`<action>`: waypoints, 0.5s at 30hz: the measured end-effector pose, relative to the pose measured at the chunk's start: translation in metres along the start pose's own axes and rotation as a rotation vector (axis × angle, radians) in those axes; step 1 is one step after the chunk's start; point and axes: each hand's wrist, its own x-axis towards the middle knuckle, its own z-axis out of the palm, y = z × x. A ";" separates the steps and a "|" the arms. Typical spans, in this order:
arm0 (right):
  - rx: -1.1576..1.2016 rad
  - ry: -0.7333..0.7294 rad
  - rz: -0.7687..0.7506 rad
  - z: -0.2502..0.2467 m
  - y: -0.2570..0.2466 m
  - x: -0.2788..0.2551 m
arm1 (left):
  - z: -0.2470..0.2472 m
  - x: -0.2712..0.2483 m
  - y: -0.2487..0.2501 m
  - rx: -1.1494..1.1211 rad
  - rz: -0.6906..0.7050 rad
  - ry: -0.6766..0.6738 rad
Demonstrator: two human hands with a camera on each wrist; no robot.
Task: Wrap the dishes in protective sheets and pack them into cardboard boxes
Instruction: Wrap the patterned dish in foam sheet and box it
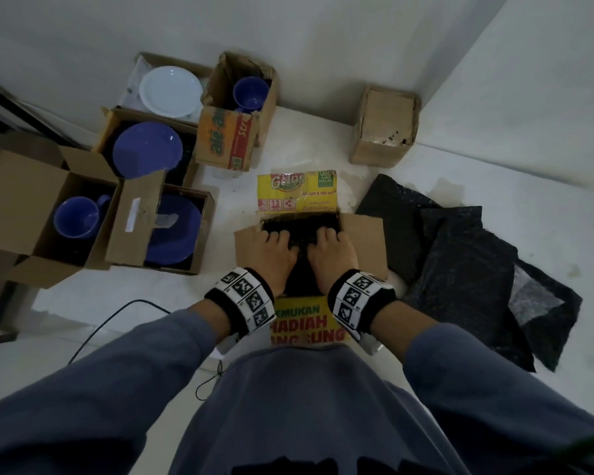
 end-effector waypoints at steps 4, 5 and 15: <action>-0.029 0.029 0.055 0.006 -0.005 0.012 | 0.000 0.002 0.003 0.127 -0.033 0.002; -0.044 0.023 0.062 0.006 -0.005 0.015 | 0.000 0.004 0.003 0.150 -0.034 0.004; -0.159 0.041 0.056 0.015 -0.003 0.028 | 0.006 0.016 0.001 0.204 0.008 -0.013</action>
